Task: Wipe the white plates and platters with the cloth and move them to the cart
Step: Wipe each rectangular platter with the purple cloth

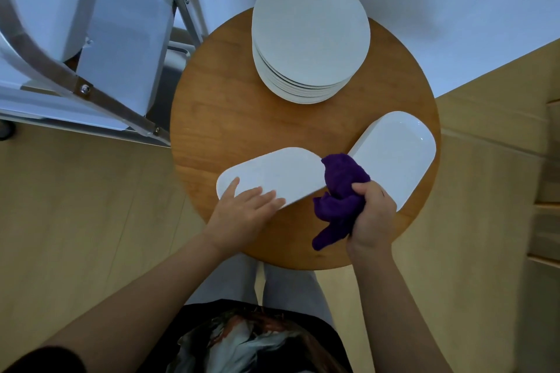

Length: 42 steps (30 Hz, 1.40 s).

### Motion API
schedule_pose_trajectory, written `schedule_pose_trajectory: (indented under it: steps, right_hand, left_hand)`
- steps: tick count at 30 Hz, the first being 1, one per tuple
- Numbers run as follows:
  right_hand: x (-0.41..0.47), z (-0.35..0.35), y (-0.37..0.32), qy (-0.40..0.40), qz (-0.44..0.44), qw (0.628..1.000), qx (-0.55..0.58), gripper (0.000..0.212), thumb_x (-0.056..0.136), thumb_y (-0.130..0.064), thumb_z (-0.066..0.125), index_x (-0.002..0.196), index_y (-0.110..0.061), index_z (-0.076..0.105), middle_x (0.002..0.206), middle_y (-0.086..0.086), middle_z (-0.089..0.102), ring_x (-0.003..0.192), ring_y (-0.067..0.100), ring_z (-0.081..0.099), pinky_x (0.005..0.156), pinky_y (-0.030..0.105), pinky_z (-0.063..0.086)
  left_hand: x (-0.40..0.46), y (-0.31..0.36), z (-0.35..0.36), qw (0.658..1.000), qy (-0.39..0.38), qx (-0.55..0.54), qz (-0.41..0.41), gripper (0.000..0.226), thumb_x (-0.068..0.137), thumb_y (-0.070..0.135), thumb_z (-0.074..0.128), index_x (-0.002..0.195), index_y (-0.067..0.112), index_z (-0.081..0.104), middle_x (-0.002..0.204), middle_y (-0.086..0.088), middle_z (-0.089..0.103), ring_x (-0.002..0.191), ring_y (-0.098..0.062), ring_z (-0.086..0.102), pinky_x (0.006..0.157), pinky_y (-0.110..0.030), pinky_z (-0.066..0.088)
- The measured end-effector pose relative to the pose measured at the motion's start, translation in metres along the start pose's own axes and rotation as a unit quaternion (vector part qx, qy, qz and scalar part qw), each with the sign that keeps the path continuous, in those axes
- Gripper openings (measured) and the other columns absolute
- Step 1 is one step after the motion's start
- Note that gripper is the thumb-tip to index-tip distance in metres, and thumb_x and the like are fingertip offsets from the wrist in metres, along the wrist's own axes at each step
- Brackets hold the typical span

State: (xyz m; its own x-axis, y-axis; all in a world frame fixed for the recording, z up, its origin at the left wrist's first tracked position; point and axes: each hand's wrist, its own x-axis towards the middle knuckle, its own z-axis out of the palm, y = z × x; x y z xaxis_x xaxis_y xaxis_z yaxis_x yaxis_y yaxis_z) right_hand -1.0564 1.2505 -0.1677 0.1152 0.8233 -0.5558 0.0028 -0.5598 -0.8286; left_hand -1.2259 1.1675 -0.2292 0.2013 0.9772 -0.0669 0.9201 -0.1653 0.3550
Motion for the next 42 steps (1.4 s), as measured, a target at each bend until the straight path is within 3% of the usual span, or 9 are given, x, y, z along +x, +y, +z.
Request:
schedule_pose_trajectory:
  steps: [6,11,14,17,19,23,30,36,42]
  right_hand:
    - [0.004,-0.004,0.008,0.015,0.025,0.999,-0.016,0.016,0.064,-0.028,0.053,0.051,-0.027,0.063,0.051,-0.011,0.053,0.050,0.004,0.057,0.045,0.020,0.044]
    - [0.009,-0.007,0.011,0.008,0.032,0.999,-0.027,0.018,0.066,-0.026,0.053,0.050,-0.028,0.062,0.049,-0.013,0.052,0.048,0.003,0.056,0.043,0.019,0.043]
    - [0.013,-0.014,0.011,0.011,0.034,0.999,-0.030,0.019,0.065,-0.026,0.054,0.047,-0.027,0.058,0.049,-0.011,0.049,0.048,0.004,0.053,0.044,0.021,0.042]
    - [0.018,-0.023,0.006,0.017,0.037,0.999,-0.016,0.017,0.065,-0.027,0.054,0.049,-0.028,0.060,0.051,-0.012,0.051,0.050,0.005,0.054,0.047,0.023,0.042]
    - [0.023,-0.031,0.000,0.022,0.037,0.999,0.007,0.016,0.065,-0.026,0.055,0.053,-0.030,0.064,0.053,-0.013,0.053,0.052,0.004,0.057,0.046,0.021,0.043]
    - [0.037,-0.055,-0.015,0.038,0.025,0.998,0.035,0.013,0.064,-0.026,0.056,0.058,-0.031,0.067,0.056,-0.014,0.056,0.054,0.004,0.058,0.047,0.020,0.044]
    - [0.067,-0.098,-0.039,0.071,-0.008,0.996,0.045,0.019,0.063,-0.022,0.054,0.045,-0.027,0.058,0.049,-0.014,0.049,0.047,0.001,0.052,0.042,0.017,0.041]
    - [0.090,-0.117,-0.046,0.103,-0.004,0.993,0.064,0.010,0.062,-0.020,0.055,0.053,-0.017,0.051,0.048,-0.013,0.049,0.044,0.002,0.051,0.041,0.014,0.039]
    - [0.101,-0.123,-0.043,0.095,0.003,0.995,0.044,0.012,0.063,-0.022,0.055,0.057,-0.013,0.049,0.048,-0.011,0.047,0.045,0.004,0.050,0.040,0.015,0.040]
  left_hand:
    - [0.003,-0.024,0.025,0.990,-0.112,0.089,0.017,0.052,0.058,0.010,0.088,0.107,0.017,0.072,0.116,-0.008,0.068,0.104,-0.036,0.065,0.083,-0.072,0.039]
    - [0.005,-0.043,0.051,0.960,-0.240,0.137,-0.036,0.050,0.101,0.023,0.036,0.149,0.022,0.023,0.159,-0.002,0.014,0.145,-0.030,0.013,0.109,-0.065,0.003]
    - [0.016,-0.030,0.052,0.959,-0.244,0.117,-0.080,0.051,0.099,0.025,0.035,0.148,0.024,0.023,0.159,0.000,0.014,0.146,-0.025,0.007,0.111,-0.062,-0.002]
    - [0.038,0.005,0.045,0.978,-0.146,-0.016,-0.150,0.044,0.096,0.030,0.043,0.139,0.023,0.044,0.145,0.001,0.044,0.135,-0.021,0.035,0.113,-0.047,0.019]
    - [0.062,0.033,0.040,0.957,-0.098,-0.147,-0.230,0.037,0.095,0.040,0.046,0.125,0.022,0.057,0.122,0.003,0.063,0.109,-0.016,0.056,0.091,-0.031,0.043]
    - [0.114,0.074,0.039,0.910,-0.141,-0.234,-0.311,0.037,0.090,0.058,0.043,0.077,0.023,0.050,0.071,0.006,0.056,0.062,-0.009,0.052,0.053,-0.016,0.033]
    - [0.143,0.093,0.050,0.893,-0.163,-0.220,-0.358,0.032,0.095,0.048,0.044,0.083,0.019,0.050,0.079,0.001,0.057,0.073,-0.013,0.056,0.070,-0.025,0.048]
    - [0.146,0.090,0.046,0.893,-0.117,-0.220,-0.375,0.040,0.096,0.037,0.046,0.061,0.020,0.043,0.060,0.002,0.047,0.058,-0.010,0.047,0.054,-0.022,0.036]
    - [0.139,0.098,0.040,0.795,-0.019,-0.417,-0.440,0.034,0.093,0.022,0.055,0.061,0.013,0.050,0.062,-0.003,0.050,0.062,-0.013,0.050,0.055,-0.020,0.040]
